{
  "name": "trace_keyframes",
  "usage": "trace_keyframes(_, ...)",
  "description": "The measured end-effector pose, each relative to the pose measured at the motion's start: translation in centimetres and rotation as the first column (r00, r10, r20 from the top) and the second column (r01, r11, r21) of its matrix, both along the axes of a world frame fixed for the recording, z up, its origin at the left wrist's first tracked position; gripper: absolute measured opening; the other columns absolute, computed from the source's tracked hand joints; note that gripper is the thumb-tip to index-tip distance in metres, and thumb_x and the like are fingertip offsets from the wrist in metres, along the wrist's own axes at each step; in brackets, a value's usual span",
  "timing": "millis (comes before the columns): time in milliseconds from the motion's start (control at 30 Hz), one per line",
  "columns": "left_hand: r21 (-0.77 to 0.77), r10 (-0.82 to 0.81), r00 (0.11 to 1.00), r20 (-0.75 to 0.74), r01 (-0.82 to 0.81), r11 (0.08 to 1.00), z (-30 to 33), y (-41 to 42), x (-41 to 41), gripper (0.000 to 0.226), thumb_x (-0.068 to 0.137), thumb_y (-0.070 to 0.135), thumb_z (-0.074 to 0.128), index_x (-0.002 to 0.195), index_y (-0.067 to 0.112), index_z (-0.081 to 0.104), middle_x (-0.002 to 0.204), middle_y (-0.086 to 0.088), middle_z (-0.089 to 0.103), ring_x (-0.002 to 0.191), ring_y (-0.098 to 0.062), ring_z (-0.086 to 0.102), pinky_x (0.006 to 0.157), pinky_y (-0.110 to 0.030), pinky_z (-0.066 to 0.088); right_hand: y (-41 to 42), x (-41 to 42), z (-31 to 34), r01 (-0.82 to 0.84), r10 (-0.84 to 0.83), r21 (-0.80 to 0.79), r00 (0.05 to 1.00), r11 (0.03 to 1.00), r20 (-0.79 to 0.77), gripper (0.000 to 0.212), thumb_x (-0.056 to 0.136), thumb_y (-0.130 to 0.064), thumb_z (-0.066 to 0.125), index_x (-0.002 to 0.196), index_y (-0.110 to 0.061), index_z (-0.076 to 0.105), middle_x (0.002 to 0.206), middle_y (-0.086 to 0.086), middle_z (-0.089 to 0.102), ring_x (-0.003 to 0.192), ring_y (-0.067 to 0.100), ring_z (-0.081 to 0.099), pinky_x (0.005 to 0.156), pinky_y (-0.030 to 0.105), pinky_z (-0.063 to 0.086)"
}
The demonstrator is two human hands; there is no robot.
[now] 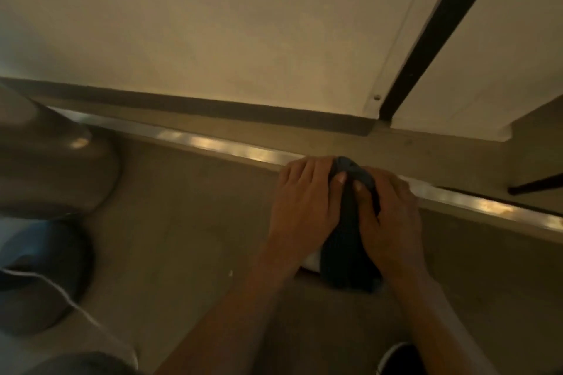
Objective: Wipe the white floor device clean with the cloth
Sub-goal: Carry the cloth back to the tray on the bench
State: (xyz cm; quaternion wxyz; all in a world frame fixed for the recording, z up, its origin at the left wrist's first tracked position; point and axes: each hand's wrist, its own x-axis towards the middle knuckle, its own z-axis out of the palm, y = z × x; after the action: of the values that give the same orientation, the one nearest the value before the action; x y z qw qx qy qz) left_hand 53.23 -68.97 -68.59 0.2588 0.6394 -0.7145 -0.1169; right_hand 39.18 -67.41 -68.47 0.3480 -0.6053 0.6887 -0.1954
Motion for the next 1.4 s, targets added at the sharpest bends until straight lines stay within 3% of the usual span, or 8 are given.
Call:
trace_keyframes(100,0.049,-0.037,0.995,-0.097,0.041,0.998,0.0,-0.1,0.2,0.027,0.1,0.033,0.042,0.122,0.017,0.044,0.112,-0.014,0.067,0.107,-0.026,0.059,0.099,-0.044,0.048,-0.1,0.2,0.9,-0.017,0.013,-0.152,1.0,0.988,-0.028,0.059,0.1,-0.051,0.028,0.128,-0.009,0.058,0.127,0.011,0.06,0.119,0.028,0.053,0.105,0.045,0.039)
trace_keyframes(200,0.15,-0.059,0.991,-0.12,0.076,0.986,-0.1,-0.2,0.4,0.024,0.101,0.032,0.04,0.12,0.017,0.047,0.113,-0.013,0.065,0.109,-0.027,0.057,0.109,-0.047,0.039,-0.7,0.1,1.9,-0.056,0.051,-0.129,0.998,0.99,-0.038,0.051,0.101,-0.045,0.03,0.123,-0.009,0.059,0.122,0.012,0.061,0.114,0.029,0.054,0.103,0.04,0.037)
trace_keyframes(467,0.303,0.034,0.998,-0.061,-0.014,0.953,4.4,0.7,-0.5,0.03,0.103,0.03,0.038,0.116,0.014,0.06,0.123,-0.005,0.062,0.139,-0.029,0.039,0.113,-0.047,0.034,-0.4,-0.7,5.5,-0.092,0.076,-0.137,0.99,0.986,-0.118,0.036,0.099,-0.033,0.043,0.114,-0.007,0.064,0.12,0.013,0.066,0.133,0.032,0.047,0.113,0.048,0.035)
trace_keyframes(600,0.392,0.097,0.986,-0.133,-0.038,0.919,8.5,2.8,-1.0,0.028,0.1,0.025,0.046,0.118,0.009,0.062,0.125,-0.009,0.062,0.133,-0.031,0.044,0.105,-0.049,0.042,1.3,-1.0,8.6,-0.066,0.061,-0.092,0.996,0.994,-0.065,0.033,0.097,-0.029,0.047,0.113,-0.008,0.067,0.115,0.011,0.069,0.125,0.031,0.053,0.106,0.042,0.042)
trace_keyframes(733,0.474,0.071,0.974,-0.214,0.04,0.88,12.2,4.9,-1.2,0.037,0.1,0.035,0.038,0.121,0.012,0.058,0.122,-0.006,0.062,0.117,-0.022,0.052,0.095,-0.044,0.049,4.0,-1.5,12.6,0.009,-0.011,0.023,0.995,1.0,0.103,0.025,0.1,-0.023,0.053,0.122,-0.016,0.062,0.116,0.004,0.068,0.101,0.019,0.063,0.082,0.026,0.048)
trace_keyframes(967,0.48,0.001,0.943,-0.331,0.168,0.861,20.3,7.6,-1.6,0.028,0.105,0.022,0.04,0.13,0.011,0.048,0.121,-0.006,0.058,0.103,-0.018,0.06,0.085,-0.035,0.054,6.9,-2.2,19.1,-0.05,0.018,0.125,0.969,0.991,0.246,0.034,0.101,-0.018,0.049,0.134,-0.019,0.05,0.126,0.0,0.059,0.108,0.006,0.055,0.09,0.015,0.043)
trace_keyframes(1100,0.48,-0.001,0.929,-0.369,0.192,0.856,25.4,9.1,-1.5,0.034,0.105,0.027,0.035,0.13,0.009,0.049,0.116,-0.006,0.06,0.097,-0.014,0.06,0.08,-0.022,0.05,7.7,-2.8,24.7,-0.106,0.064,0.124,0.95,0.987,0.305,0.026,0.1,-0.016,0.052,0.126,-0.016,0.058,0.11,-0.007,0.057,0.092,-0.013,0.052,0.078,0.002,0.039)
trace_keyframes(1400,0.373,0.013,0.901,-0.434,0.166,0.913,37.7,11.7,-2.1,0.019,0.108,0.018,0.037,0.123,0.017,0.048,0.11,-0.003,0.058,0.092,-0.003,0.057,0.08,-0.005,0.04,10.7,-3.6,36.8,-0.072,0.029,0.076,0.889,0.994,0.458,0.023,0.104,-0.024,0.047,0.123,-0.012,0.054,0.094,-0.012,0.058,0.082,-0.004,0.06,0.068,0.014,0.05)
